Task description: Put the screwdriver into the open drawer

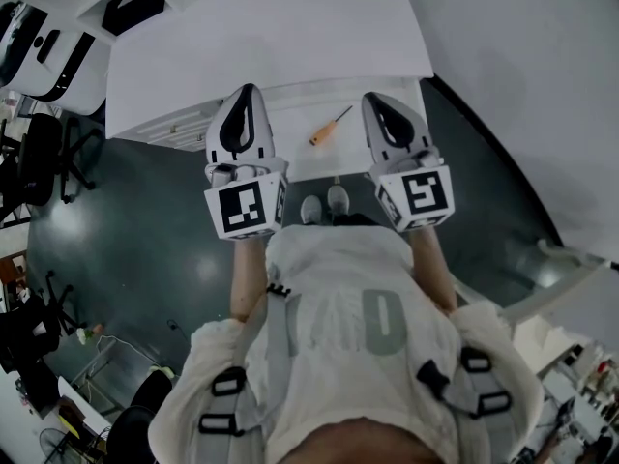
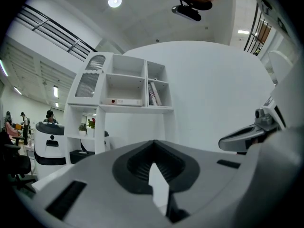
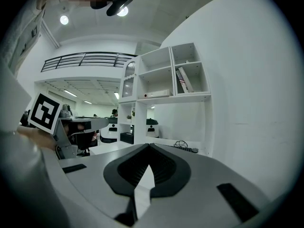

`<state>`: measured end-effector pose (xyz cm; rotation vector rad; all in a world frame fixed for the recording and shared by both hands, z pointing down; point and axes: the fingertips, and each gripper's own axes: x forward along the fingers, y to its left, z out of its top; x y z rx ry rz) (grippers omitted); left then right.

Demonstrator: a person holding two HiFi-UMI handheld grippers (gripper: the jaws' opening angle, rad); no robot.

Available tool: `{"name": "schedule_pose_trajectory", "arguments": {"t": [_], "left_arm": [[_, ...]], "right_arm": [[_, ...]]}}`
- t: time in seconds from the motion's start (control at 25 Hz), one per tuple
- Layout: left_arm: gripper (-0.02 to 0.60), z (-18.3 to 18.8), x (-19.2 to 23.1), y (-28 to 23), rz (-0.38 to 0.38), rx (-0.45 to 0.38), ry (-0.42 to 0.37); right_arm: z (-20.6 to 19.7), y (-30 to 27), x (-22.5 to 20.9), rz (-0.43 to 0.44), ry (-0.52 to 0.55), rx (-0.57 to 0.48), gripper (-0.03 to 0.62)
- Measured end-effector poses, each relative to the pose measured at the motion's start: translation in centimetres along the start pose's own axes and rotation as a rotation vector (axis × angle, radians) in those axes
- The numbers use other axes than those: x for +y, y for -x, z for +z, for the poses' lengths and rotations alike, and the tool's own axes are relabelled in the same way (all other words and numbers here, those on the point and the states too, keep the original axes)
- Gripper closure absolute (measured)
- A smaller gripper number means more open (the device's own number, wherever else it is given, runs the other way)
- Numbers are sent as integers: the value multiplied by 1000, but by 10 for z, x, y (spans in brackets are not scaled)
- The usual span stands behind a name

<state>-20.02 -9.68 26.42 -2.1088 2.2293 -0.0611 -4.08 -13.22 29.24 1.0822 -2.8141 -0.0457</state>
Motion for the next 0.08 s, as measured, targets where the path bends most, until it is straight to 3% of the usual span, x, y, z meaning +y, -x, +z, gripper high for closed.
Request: {"name": "schedule_pose_trajectory", "arguments": {"t": [0.08], "left_arm": [[577, 0, -1, -2, -2, -3, 6]], "right_arm": [[-6, 0, -5, -4, 35, 4, 589]]}}
